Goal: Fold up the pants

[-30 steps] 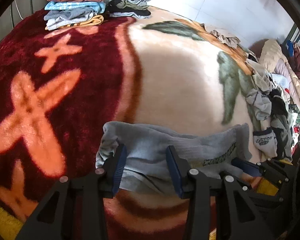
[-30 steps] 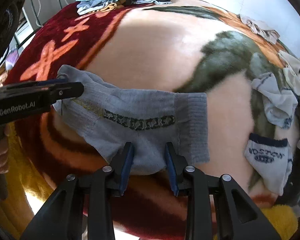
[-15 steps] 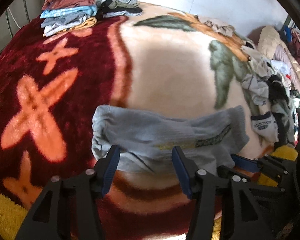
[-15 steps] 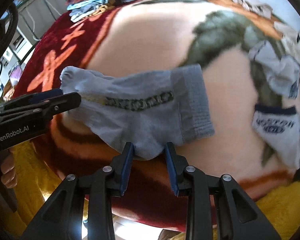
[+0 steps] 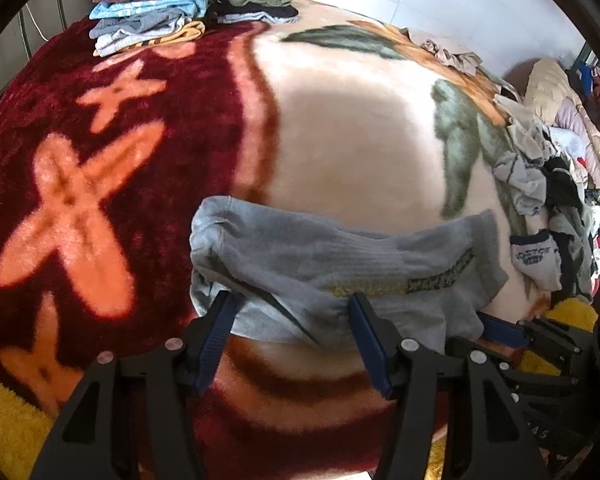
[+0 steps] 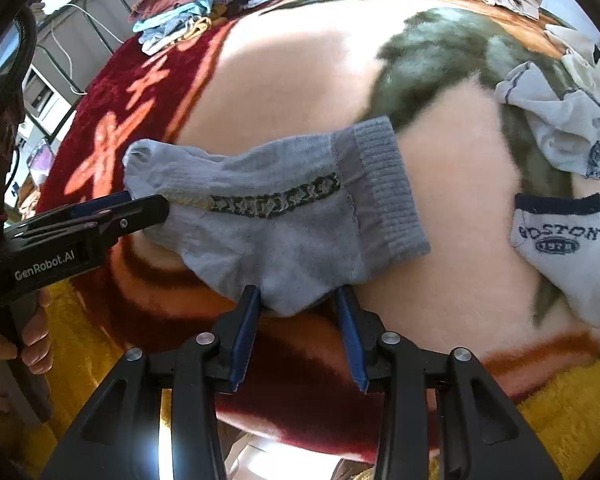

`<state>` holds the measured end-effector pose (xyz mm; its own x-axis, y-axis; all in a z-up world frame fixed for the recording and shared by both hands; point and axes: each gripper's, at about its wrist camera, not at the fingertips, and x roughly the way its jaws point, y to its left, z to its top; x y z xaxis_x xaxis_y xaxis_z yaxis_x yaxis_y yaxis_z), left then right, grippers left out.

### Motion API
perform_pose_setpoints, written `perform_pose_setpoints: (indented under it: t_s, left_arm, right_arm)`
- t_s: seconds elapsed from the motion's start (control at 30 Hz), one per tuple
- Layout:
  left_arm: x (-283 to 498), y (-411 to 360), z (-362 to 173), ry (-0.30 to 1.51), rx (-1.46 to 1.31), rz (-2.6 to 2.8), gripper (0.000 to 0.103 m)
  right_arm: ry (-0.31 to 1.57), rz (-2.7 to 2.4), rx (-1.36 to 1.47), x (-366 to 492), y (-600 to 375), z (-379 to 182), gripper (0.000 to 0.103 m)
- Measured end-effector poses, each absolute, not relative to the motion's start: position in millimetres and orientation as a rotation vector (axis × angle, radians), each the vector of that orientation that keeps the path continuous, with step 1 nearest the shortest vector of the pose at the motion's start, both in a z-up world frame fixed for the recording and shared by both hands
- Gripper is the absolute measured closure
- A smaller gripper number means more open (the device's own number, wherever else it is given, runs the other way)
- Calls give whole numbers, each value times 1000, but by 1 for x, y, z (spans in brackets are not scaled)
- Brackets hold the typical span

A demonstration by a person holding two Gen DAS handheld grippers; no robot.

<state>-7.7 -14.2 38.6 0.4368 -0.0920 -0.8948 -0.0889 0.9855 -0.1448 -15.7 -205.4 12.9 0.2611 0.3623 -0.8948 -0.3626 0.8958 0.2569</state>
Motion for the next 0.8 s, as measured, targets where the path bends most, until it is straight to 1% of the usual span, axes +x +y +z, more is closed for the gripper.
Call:
perform_pose_setpoints:
  t_s: [0.27, 0.5, 0.67, 0.8]
  left_arm:
    - [-9, -25, 61, 1083, -209, -60, 41]
    - [-7, -49, 47, 1124, -193, -100, 41]
    - [-4, -60, 35, 1140, -146, -90, 41]
    - [-3, -66, 25, 1147, -94, -80, 40]
  right_arm:
    - [1165, 410, 151, -14, -245, 30, 52]
    - [1175, 374, 287, 10, -264, 19, 52]
    - [1201, 383, 292, 24, -252, 1, 52]
    - [1180, 378, 302, 23, -252, -2, 52]
